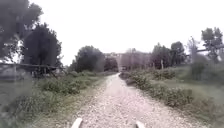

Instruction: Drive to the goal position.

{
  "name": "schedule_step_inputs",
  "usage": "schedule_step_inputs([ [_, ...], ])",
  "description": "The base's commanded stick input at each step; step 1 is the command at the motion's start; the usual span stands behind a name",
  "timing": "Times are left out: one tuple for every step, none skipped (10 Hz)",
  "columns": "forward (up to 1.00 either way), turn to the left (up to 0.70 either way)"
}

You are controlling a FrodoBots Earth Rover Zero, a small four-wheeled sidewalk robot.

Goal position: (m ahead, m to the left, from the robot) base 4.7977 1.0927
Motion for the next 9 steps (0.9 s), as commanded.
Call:
schedule_step_inputs([
  [0.70,0.00],
  [0.70,0.00],
  [0.70,0.00],
  [0.70,0.00],
  [0.70,0.00],
  [0.70,0.00],
  [0.70,0.00],
  [0.70,0.00],
  [0.70,0.00],
])
